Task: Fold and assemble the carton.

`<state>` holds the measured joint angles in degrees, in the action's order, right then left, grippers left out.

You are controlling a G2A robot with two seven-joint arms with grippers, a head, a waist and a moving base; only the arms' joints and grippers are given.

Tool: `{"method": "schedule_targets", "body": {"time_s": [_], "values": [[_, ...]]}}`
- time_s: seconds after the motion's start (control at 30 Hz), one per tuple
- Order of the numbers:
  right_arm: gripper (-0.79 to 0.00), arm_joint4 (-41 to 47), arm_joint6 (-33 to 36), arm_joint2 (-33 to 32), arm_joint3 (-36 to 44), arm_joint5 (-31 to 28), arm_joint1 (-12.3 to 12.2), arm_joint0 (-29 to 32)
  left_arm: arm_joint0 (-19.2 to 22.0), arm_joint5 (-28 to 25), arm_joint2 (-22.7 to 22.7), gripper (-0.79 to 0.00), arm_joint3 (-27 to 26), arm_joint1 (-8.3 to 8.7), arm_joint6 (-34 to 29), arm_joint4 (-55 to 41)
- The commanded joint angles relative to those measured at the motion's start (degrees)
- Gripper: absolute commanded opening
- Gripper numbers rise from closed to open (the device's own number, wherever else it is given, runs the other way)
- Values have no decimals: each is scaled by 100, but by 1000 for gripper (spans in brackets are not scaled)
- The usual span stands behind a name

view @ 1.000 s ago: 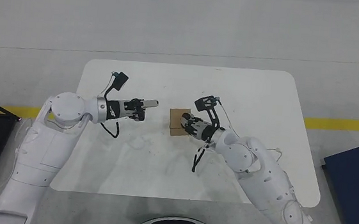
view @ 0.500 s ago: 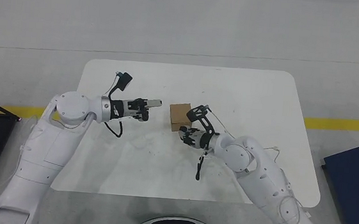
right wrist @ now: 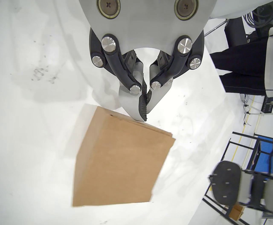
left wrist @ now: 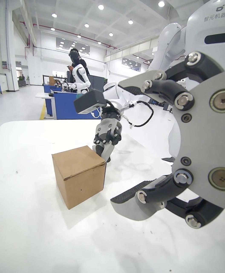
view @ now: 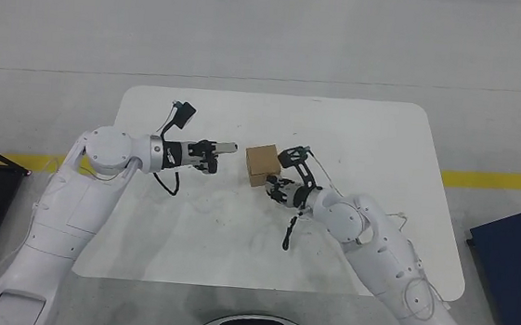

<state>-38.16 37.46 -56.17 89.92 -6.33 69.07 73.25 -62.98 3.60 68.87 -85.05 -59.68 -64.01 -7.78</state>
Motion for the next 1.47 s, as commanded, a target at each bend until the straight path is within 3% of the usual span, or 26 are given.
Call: {"method": "schedule_targets", "body": {"time_s": [0.0, 0.2, 0.23, 0.27, 0.37, 0.4, 0.6, 0.8, 0.97, 1.43], "values": [[-785, 312, -40, -68, 192, -155, -12, 100, 29, -41, 32, 0, 36, 8, -45, -58], [-782, -86, -270, -1155, 1642, 410, -249, 1093, 40, -143, 122, 0, 189, 18, -65, -247], [-437, -159, -476, -1501, 1962, 684, -291, 1389, 40, -143, 122, 0, 189, 18, -65, -247], [0, -172, -681, -1805, 2288, 908, -322, 1709, 40, -143, 122, 0, 189, 18, -65, -247], [0, -170, -830, -2096, 2696, 1035, -354, 2108, 40, -143, 122, 0, 189, 18, -65, -247], [-736, -178, -847, -2106, 2734, 1048, -356, 2156, 41, -143, 122, -1, 189, 18, -65, -247], [-347, -170, -830, -2094, 2691, 1035, -354, 2102, 40, -143, 122, -1, 189, 18, -65, -247], [-82, -170, -830, -2096, 2696, 1035, -354, 2108, 40, -143, 122, 0, 189, 18, -65, -247], [-4, -170, -830, -2096, 2696, 1035, -354, 2108, 40, -143, 122, -1, 189, 18, -65, -247], [-1, -170, -830, -2096, 2696, 1035, -354, 2108, 40, -143, 122, -1, 189, 18, -65, -247]]}}
